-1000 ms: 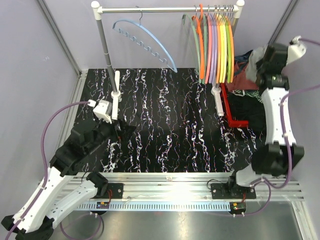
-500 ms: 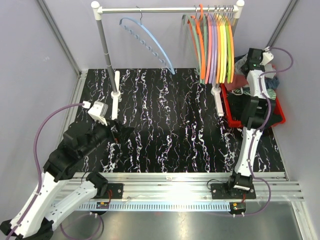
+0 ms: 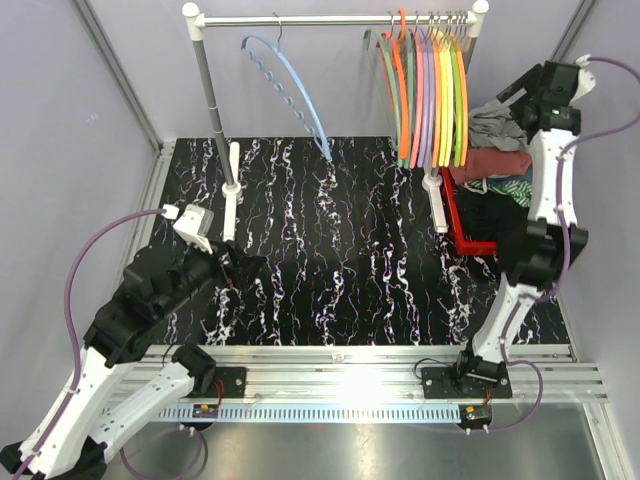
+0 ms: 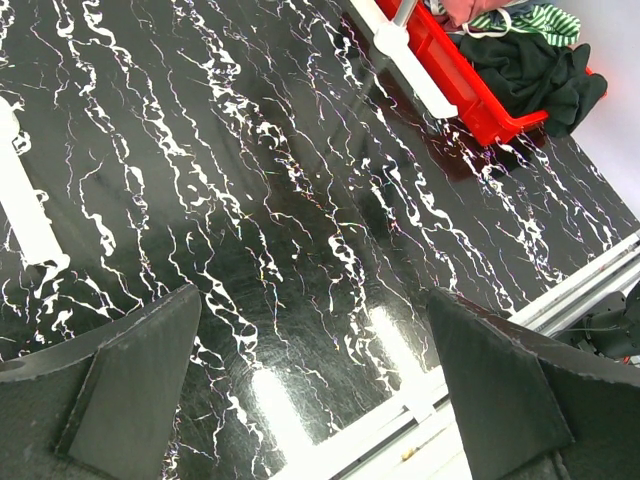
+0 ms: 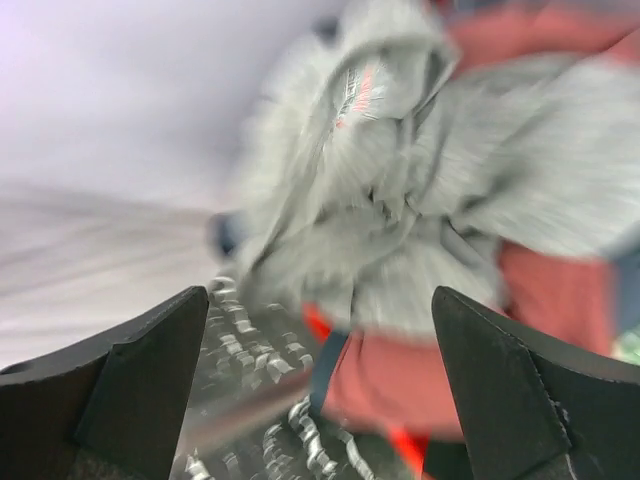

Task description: Remove the tank top from the hanger

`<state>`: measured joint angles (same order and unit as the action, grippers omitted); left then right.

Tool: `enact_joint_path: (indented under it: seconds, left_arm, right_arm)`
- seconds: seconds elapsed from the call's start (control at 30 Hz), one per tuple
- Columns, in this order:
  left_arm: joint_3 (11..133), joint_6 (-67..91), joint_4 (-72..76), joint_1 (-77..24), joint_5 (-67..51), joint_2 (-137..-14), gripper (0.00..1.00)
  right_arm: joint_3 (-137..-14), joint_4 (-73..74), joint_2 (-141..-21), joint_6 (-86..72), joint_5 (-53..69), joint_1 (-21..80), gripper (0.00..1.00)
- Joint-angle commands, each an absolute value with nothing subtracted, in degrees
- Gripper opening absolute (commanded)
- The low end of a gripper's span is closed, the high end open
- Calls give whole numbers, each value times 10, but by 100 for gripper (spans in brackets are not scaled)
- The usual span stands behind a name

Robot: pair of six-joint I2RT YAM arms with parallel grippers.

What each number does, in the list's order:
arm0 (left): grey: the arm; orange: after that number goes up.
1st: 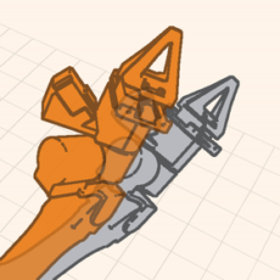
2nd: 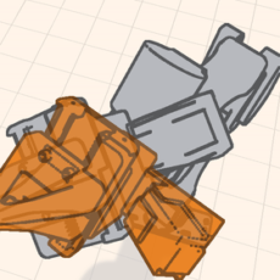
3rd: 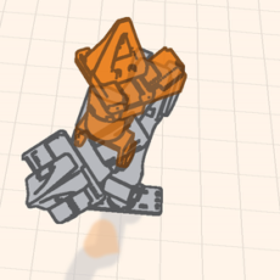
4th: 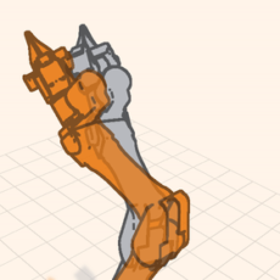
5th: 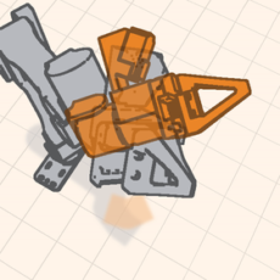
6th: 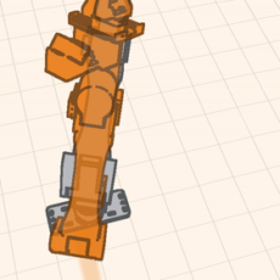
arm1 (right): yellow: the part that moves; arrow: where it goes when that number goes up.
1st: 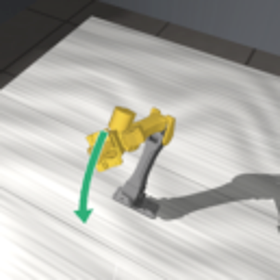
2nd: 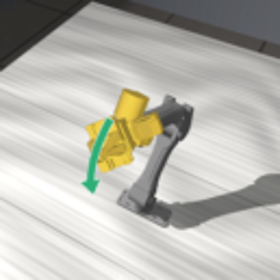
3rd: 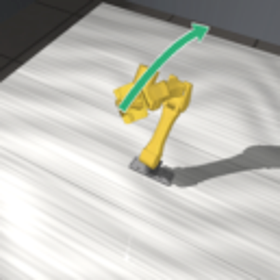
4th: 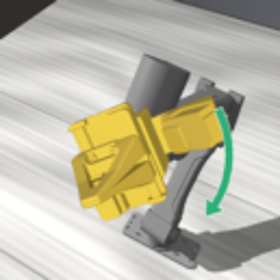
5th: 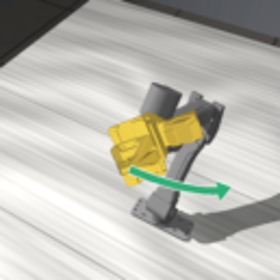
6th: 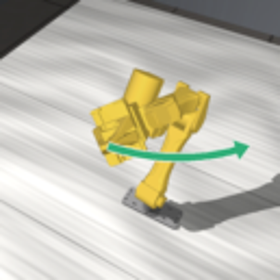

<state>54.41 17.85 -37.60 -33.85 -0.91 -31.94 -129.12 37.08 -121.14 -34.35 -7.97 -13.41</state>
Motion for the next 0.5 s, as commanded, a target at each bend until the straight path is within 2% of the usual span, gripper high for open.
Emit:
enact_joint_path:
  seconds: [0.0, 0.07, 0.1, 0.13, 0.17, 0.2, 0.23, 0.3, 0.33, 0.4, 0.47]
  left_arm:
    - [570, 169, -342, -340, -5, -319, 99]
    - [571, 167, -334, -341, -5, -317, 99]
    - [571, 166, -330, -340, -5, -316, 99]
    - [571, 164, -324, -340, -10, -316, 99]
    - [571, 163, -323, -340, -13, -317, 99]
    - [570, 162, -322, -340, -15, -318, 99]
    - [569, 163, -317, -340, -23, -318, 99]
    - [563, 163, -312, -339, -33, -321, 99]
    - [560, 163, -309, -339, -38, -321, 99]
    - [556, 164, -303, -340, -46, -322, 99]
    - [549, 166, -298, -340, -51, -321, 99]
  right_arm:
    - [-1291, 444, -1068, -317, -76, -139, 100]
    - [-1225, 460, -991, -307, -11, -139, 100]
    - [-1142, 447, -960, -301, 27, -139, 100]
    - [-1087, 426, -886, -292, 118, -138, 100]
    - [-1030, 371, -844, -284, 163, -138, 100]
    - [-915, 339, -801, -286, 203, -138, 100]
    - [-860, 302, -715, -296, 288, -137, 100]
    - [-741, 233, -638, -309, 358, -137, 100]
    - [-710, 222, -568, -330, 407, -136, 100]
    - [-639, 196, -505, -344, 473, -136, 100]
    - [-603, 170, -420, -382, 502, -136, 100]
